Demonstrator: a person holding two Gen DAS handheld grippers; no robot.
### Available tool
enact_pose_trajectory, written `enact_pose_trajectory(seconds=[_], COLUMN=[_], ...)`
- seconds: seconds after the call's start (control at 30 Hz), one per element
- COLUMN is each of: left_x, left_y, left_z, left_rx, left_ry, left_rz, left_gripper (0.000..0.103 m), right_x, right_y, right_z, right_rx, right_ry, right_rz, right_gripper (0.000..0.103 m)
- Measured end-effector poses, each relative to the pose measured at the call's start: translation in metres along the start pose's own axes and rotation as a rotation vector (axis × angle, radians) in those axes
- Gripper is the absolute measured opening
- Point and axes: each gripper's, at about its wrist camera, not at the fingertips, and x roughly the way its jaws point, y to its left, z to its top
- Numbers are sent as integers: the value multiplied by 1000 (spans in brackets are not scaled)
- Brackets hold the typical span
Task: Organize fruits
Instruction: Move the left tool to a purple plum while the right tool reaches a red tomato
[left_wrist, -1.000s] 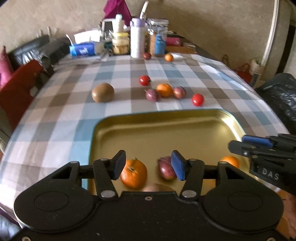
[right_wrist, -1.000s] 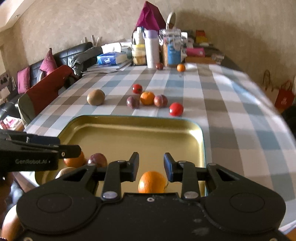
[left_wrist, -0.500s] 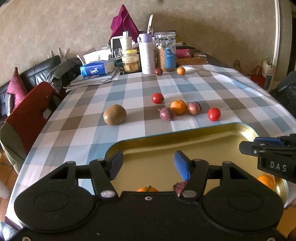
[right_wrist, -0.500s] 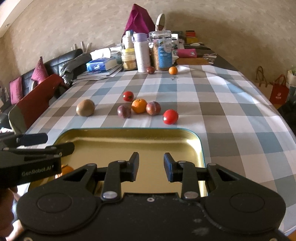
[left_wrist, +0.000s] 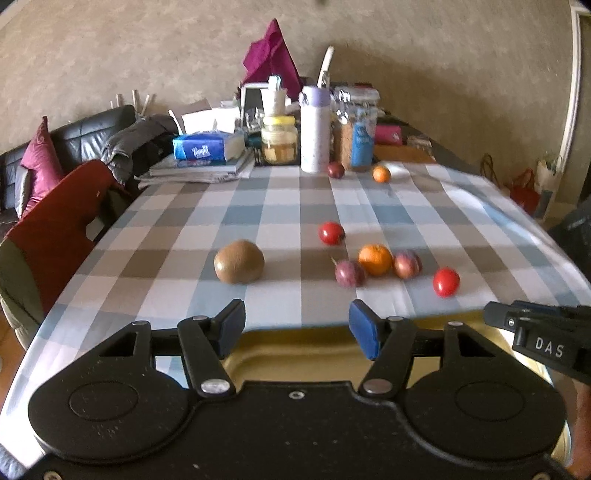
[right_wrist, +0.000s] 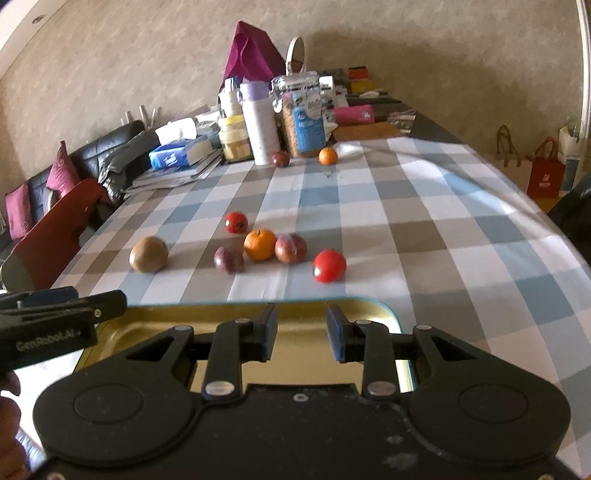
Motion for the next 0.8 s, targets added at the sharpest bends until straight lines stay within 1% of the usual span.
enact_pose_trajectory(seconds=[0.1,0.27,0.43,0.57,0.7,0.8], left_x=[5,23,47,61,72,79], left_y=[2,-1,-4,-6,-4,-5], left_z=[7,13,10,7,9,11], left_rx=[-16,-21,-37,-36,-61,-74], left_ry=[-46,-83,-82,-84,-69,-59], left_rz=[17,54,62,85,58,39], left_gripper=[74,74,74,74,74,74], right_x=[9,33,61,80,94,103], right_y=[0,-2,-7,-8,-5,-4], right_z=[8,19,26,30,31,29], right_rx=[10,43,80,87,66,58], right_ry=[-27,-57,-75,-79,-97,-90], right_rz=[-17,-64,-117,-148,-170,-176], right_gripper=[33,33,33,33,33,33])
